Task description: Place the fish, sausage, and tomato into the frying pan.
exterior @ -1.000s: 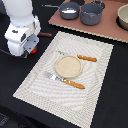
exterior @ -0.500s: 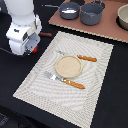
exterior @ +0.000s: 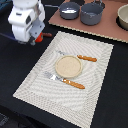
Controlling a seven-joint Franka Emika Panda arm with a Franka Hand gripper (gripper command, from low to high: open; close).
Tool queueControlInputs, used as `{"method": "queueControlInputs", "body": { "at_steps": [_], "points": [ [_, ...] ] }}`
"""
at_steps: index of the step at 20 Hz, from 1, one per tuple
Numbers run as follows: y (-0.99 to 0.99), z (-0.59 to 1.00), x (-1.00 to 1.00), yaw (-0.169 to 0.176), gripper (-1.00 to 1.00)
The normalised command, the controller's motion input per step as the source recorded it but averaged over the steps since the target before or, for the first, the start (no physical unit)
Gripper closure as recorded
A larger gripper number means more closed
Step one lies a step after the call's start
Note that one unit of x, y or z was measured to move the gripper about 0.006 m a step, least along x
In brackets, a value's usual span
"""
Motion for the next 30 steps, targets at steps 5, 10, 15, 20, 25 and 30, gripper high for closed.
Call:
{"method": "queueControlInputs", "body": {
  "at_steps": [5, 10, 15, 20, 25, 30],
  "points": [
    [1.0, 0.83, 0.41, 0.0, 1.0],
    [1.0, 0.42, 0.39, 0.0, 1.0],
    [0.96, -0.04, 0.42, 0.0, 1.0],
    [0.96, -0.02, 0.54, 0.0, 1.0],
    [0.96, 0.19, 0.6, 0.0, 1.0],
    [0.73, 0.06, 0.44, 0.0, 1.0]
  ]
}}
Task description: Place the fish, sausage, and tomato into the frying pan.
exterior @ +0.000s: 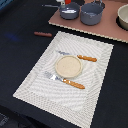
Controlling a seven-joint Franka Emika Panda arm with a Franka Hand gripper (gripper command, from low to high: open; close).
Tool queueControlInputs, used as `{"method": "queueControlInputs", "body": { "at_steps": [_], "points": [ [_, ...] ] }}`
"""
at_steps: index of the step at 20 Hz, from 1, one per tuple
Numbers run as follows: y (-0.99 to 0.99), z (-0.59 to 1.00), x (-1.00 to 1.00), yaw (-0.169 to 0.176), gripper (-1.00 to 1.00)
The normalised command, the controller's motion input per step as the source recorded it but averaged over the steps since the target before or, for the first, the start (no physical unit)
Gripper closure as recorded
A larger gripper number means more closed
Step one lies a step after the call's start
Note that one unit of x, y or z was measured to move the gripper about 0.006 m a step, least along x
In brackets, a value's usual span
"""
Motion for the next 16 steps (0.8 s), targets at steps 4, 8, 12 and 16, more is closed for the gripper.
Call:
{"method": "queueControlInputs", "body": {
  "at_steps": [4, 8, 12, 16],
  "points": [
    [0.51, -0.03, 0.29, 0.0, 1.0],
    [0.42, -0.14, 0.17, 0.0, -1.0],
    [0.42, -0.09, 0.18, 0.0, -1.0],
    [0.48, 0.69, 0.27, 0.0, -1.0]
  ]
}}
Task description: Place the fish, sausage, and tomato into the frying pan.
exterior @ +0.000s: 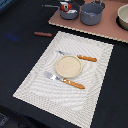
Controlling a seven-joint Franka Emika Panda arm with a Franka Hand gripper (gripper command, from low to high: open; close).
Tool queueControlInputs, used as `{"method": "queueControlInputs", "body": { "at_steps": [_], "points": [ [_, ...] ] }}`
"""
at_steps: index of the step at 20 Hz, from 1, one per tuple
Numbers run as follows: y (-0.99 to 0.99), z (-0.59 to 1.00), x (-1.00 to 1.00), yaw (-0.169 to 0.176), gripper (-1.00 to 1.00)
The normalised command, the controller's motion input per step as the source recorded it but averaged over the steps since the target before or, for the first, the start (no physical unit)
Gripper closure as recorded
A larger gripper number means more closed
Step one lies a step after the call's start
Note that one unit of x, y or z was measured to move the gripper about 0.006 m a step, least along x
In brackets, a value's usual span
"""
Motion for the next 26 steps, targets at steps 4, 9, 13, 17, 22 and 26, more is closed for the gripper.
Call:
{"method": "queueControlInputs", "body": {
  "at_steps": [4, 9, 13, 17, 22, 26],
  "points": [
    [0.06, 1.0, 0.08, 0.0, -1.0],
    [-0.85, 0.87, 0.0, 0.0, -1.0],
    [-1.0, 0.43, 0.0, 0.0, -1.0],
    [-1.0, 0.19, 0.0, 0.0, -1.0],
    [-0.95, -0.14, -0.12, 0.0, -1.0],
    [-0.73, -0.54, -0.38, 0.0, -1.0]
  ]
}}
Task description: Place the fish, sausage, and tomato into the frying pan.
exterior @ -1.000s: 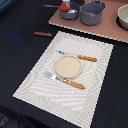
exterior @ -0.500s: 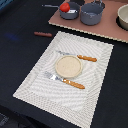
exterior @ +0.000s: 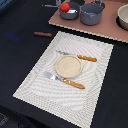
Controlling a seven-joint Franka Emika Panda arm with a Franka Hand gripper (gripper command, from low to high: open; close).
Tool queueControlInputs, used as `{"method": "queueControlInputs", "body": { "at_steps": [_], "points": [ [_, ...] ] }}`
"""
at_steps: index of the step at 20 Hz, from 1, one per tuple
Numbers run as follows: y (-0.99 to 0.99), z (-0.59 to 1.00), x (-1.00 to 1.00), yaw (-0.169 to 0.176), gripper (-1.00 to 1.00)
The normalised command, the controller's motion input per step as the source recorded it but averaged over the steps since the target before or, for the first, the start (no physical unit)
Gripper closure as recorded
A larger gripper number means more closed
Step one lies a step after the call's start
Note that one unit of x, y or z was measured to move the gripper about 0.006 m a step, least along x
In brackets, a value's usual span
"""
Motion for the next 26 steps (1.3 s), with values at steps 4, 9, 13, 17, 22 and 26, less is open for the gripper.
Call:
{"method": "queueControlInputs", "body": {
  "at_steps": [4, 9, 13, 17, 22, 26],
  "points": [
    [-0.19, -0.64, -0.53, 0.0, -1.0],
    [-0.19, -0.62, -0.48, 0.0, -1.0],
    [-0.27, -0.58, -0.45, 0.0, -1.0],
    [-0.22, -0.61, -0.46, 0.0, -1.0],
    [-0.09, -0.6, -0.49, 0.0, -1.0],
    [-0.01, -0.54, -0.45, 0.0, -1.0]
  ]
}}
